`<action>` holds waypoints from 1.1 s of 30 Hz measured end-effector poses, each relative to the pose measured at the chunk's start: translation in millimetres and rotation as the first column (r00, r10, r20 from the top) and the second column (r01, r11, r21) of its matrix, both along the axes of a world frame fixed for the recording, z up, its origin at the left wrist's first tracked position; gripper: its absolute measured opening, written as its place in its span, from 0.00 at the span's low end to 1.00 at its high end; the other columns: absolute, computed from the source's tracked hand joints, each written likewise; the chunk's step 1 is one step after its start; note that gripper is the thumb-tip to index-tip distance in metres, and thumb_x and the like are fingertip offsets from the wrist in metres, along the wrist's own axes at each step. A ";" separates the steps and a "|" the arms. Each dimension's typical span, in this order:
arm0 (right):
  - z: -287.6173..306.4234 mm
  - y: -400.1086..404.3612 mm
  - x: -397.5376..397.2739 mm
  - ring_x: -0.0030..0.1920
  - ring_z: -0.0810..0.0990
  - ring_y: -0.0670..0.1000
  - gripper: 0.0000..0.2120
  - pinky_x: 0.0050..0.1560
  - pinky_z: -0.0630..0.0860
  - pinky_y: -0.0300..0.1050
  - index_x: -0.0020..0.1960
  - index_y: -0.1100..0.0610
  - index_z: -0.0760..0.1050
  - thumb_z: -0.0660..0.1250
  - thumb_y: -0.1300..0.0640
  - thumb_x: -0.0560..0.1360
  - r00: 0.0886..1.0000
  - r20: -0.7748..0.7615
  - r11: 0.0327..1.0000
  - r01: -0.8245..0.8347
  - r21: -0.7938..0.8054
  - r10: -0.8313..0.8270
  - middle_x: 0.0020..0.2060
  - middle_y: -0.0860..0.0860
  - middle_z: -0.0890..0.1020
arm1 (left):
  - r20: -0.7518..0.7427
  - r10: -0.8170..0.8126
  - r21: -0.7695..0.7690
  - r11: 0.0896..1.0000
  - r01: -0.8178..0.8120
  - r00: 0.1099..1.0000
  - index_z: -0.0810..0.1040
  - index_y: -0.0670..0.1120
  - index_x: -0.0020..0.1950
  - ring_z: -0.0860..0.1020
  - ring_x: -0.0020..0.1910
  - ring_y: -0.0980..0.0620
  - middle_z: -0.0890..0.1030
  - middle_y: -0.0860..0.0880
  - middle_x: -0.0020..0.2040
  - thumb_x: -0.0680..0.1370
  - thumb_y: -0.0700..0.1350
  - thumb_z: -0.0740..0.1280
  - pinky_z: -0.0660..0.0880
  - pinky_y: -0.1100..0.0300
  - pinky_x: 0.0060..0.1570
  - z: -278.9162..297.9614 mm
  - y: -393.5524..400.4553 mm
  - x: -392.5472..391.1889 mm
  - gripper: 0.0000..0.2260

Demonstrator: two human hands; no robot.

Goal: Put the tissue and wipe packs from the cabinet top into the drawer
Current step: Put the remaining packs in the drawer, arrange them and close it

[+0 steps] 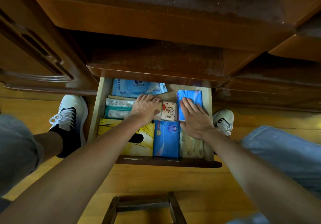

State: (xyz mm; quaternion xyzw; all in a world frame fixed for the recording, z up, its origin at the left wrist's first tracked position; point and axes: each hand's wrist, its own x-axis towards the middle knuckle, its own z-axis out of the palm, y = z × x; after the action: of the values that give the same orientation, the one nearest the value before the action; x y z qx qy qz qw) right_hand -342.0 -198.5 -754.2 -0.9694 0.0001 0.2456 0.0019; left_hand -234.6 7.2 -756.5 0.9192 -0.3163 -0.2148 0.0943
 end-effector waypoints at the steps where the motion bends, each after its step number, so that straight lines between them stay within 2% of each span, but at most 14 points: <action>1: 2.6 -0.7 2.3 0.82 0.40 0.53 0.38 0.81 0.46 0.57 0.84 0.57 0.42 0.53 0.44 0.81 1.000 0.014 1.000 0.004 0.002 -0.004 0.83 0.53 0.43 | -0.003 0.033 -0.029 0.999 -0.033 0.999 0.65 0.49 0.77 0.67 0.73 0.45 0.71 0.46 0.72 0.80 0.52 0.67 0.60 0.48 0.76 1.4 -0.6 -1.6 0.26; 4: 9.8 -4.6 17.0 0.82 0.49 0.54 0.37 0.79 0.53 0.56 0.83 0.56 0.48 0.57 0.45 0.80 0.994 0.108 1.000 0.012 -0.004 -0.011 0.83 0.54 0.50 | -0.033 0.078 -0.107 0.991 -0.082 0.996 0.64 0.49 0.77 0.68 0.72 0.44 0.69 0.46 0.74 0.79 0.51 0.69 0.66 0.48 0.72 4.9 -0.5 -1.4 0.28; 6: 11.8 -8.7 25.5 0.82 0.48 0.54 0.41 0.80 0.51 0.57 0.84 0.56 0.46 0.60 0.45 0.77 0.990 0.137 0.999 0.029 0.027 -0.032 0.83 0.53 0.49 | -0.010 0.013 -0.086 0.996 -0.014 1.000 0.64 0.48 0.78 0.64 0.75 0.44 0.67 0.45 0.76 0.79 0.53 0.68 0.57 0.46 0.77 6.3 2.8 3.4 0.29; 8: 10.6 -9.3 32.9 0.82 0.45 0.53 0.41 0.81 0.48 0.59 0.84 0.55 0.46 0.59 0.43 0.77 0.991 0.122 0.996 0.035 0.088 -0.046 0.83 0.53 0.47 | 0.073 0.003 0.009 1.000 -0.003 0.997 0.65 0.49 0.77 0.64 0.75 0.43 0.69 0.45 0.75 0.78 0.59 0.66 0.50 0.43 0.78 6.4 10.7 9.0 0.30; 10: 7.8 -1.3 37.6 0.82 0.51 0.54 0.38 0.80 0.51 0.60 0.83 0.54 0.51 0.55 0.40 0.78 0.987 0.144 0.983 0.047 0.176 -0.073 0.82 0.55 0.57 | 0.150 0.061 0.098 0.992 -0.077 0.987 0.70 0.51 0.74 0.67 0.72 0.43 0.75 0.46 0.69 0.76 0.65 0.64 0.51 0.40 0.76 7.3 17.9 10.7 0.30; 12: 4.7 10.7 42.1 0.79 0.60 0.57 0.35 0.77 0.55 0.60 0.80 0.53 0.59 0.53 0.36 0.78 0.981 0.178 0.974 0.036 0.223 -0.077 0.75 0.57 0.70 | 0.167 0.079 0.119 0.988 -0.099 0.983 0.74 0.52 0.69 0.68 0.69 0.45 0.79 0.48 0.64 0.76 0.66 0.63 0.50 0.37 0.75 6.5 19.2 7.5 0.27; 16: -0.9 15.4 47.0 0.80 0.58 0.52 0.26 0.79 0.39 0.62 0.69 0.53 0.73 0.58 0.36 0.81 0.989 0.118 0.991 -0.096 0.096 0.085 0.66 0.50 0.80 | 0.091 0.084 0.082 0.992 -0.092 0.992 0.79 0.51 0.61 0.70 0.69 0.47 0.81 0.49 0.59 0.78 0.60 0.65 0.44 0.32 0.75 -0.6 12.4 -1.7 0.17; 20: 3.3 0.6 52.5 0.82 0.52 0.53 0.15 0.77 0.34 0.67 0.58 0.50 0.76 0.63 0.41 0.81 0.989 0.077 0.986 -0.134 0.098 0.126 0.65 0.50 0.82 | 0.069 0.077 0.079 0.993 -0.083 0.995 0.79 0.52 0.55 0.70 0.71 0.49 0.82 0.50 0.59 0.78 0.58 0.66 0.42 0.35 0.75 -1.7 2.1 -4.1 0.13; 22: 5.3 2.9 55.1 0.82 0.49 0.52 0.13 0.76 0.33 0.67 0.54 0.50 0.76 0.62 0.42 0.81 0.990 0.037 0.987 -0.136 0.084 0.133 0.64 0.50 0.81 | 0.066 0.094 0.081 0.992 -0.100 0.993 0.79 0.51 0.55 0.72 0.70 0.48 0.83 0.49 0.58 0.79 0.57 0.66 0.45 0.38 0.76 -0.7 3.5 -0.6 0.12; 24: 6.7 6.1 56.2 0.82 0.49 0.51 0.12 0.76 0.31 0.67 0.57 0.51 0.76 0.61 0.45 0.81 0.992 0.039 0.990 -0.125 0.066 0.122 0.64 0.49 0.81 | 0.072 0.094 0.075 0.992 -0.100 0.993 0.78 0.50 0.57 0.73 0.68 0.48 0.83 0.49 0.57 0.79 0.56 0.66 0.51 0.43 0.76 0.9 1.4 -0.2 0.13; 26: 9.9 8.4 55.3 0.82 0.52 0.50 0.12 0.76 0.31 0.67 0.54 0.51 0.77 0.61 0.46 0.78 0.993 0.053 0.993 -0.109 0.047 0.107 0.61 0.49 0.82 | 0.083 0.068 0.056 0.996 -0.073 0.994 0.77 0.51 0.58 0.76 0.64 0.49 0.83 0.50 0.56 0.79 0.53 0.66 0.58 0.49 0.72 4.6 -8.3 -6.8 0.11; 28: 14.9 9.9 51.8 0.82 0.54 0.50 0.11 0.76 0.33 0.68 0.49 0.51 0.76 0.60 0.46 0.76 0.994 0.030 0.994 -0.106 0.034 0.105 0.59 0.48 0.82 | 0.088 0.062 0.053 0.996 -0.066 0.994 0.78 0.51 0.55 0.78 0.61 0.49 0.83 0.51 0.52 0.77 0.48 0.68 0.62 0.51 0.68 8.2 -20.4 -17.1 0.07; 30: 16.2 10.5 50.0 0.82 0.53 0.49 0.12 0.76 0.33 0.68 0.51 0.52 0.75 0.58 0.47 0.77 0.993 0.040 0.994 -0.112 0.018 0.111 0.59 0.48 0.83 | 0.125 0.060 0.049 0.997 -0.067 0.990 0.78 0.49 0.55 0.76 0.62 0.46 0.82 0.48 0.53 0.77 0.48 0.66 0.65 0.49 0.66 9.1 -26.5 -20.4 0.09; 33: 16.4 13.9 48.5 0.82 0.52 0.49 0.18 0.76 0.30 0.65 0.63 0.55 0.74 0.54 0.48 0.80 0.995 0.065 0.996 -0.072 0.044 0.069 0.62 0.50 0.83 | 0.073 0.106 -0.032 0.994 -0.104 0.992 0.75 0.51 0.67 0.71 0.66 0.44 0.78 0.47 0.64 0.78 0.53 0.59 0.67 0.47 0.64 5.1 -17.5 -10.8 0.18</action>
State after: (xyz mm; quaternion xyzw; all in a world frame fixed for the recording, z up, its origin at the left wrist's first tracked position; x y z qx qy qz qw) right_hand -293.4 -184.6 -737.8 -0.9758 -0.0400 0.2143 0.0155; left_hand -245.3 -10.3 -751.3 0.9404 -0.2740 -0.1709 0.1066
